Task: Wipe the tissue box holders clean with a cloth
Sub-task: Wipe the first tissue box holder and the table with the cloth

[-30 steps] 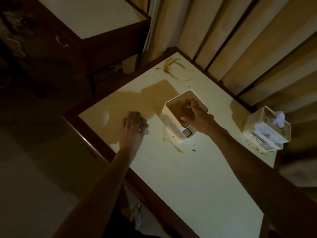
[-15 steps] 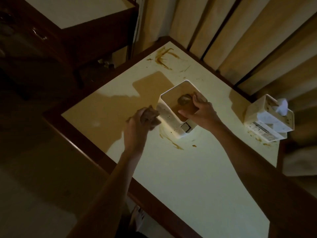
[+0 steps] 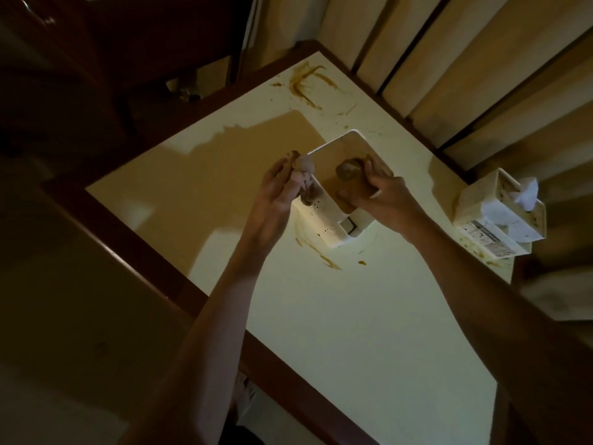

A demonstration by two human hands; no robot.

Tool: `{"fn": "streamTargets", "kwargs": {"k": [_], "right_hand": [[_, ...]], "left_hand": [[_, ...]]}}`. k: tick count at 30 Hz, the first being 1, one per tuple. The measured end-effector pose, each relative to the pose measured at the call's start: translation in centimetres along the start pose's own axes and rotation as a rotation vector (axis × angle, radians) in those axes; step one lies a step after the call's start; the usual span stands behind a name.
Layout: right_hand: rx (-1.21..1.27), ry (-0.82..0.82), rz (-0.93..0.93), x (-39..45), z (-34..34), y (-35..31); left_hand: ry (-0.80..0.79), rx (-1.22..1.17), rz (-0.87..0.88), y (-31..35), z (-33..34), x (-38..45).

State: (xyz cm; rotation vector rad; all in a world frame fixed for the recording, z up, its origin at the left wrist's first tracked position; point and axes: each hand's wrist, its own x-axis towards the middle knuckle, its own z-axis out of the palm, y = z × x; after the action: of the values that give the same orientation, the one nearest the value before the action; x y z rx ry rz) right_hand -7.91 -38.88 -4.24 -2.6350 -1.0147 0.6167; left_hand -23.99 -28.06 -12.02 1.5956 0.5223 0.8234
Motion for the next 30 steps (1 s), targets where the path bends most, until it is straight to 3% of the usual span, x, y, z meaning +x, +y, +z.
{"fn": "streamTargets", "kwargs": {"k": [3,8,13,19,30], "right_hand": [[-0.029,0.011,-0.002,0.0,-0.1,-0.1],[-0.05,0.008,0.003,0.1,0.0,-0.2],[-0.058,-0.002,0.014,-0.1,-0.1,-0.3],[-0.088,-0.02,0.014,-0.1,-0.4,-0.5],[-0.163,-0.086,0.01,-0.7,-1.6,-1.3]], "left_hand": [[-0.029,-0.08,-0.004,-0.4,-0.8,0.2],[0.054,-0.125,-0.03,-1.0,-0.5,0.4],[0.191,-0.016,-0.052,-1.1,0.1,0.4],[0.143,0.127,0.056,0.3,4.6,-4.4],[0.284,0.124,-0.156,-1.7,0.4,1.0]]}}
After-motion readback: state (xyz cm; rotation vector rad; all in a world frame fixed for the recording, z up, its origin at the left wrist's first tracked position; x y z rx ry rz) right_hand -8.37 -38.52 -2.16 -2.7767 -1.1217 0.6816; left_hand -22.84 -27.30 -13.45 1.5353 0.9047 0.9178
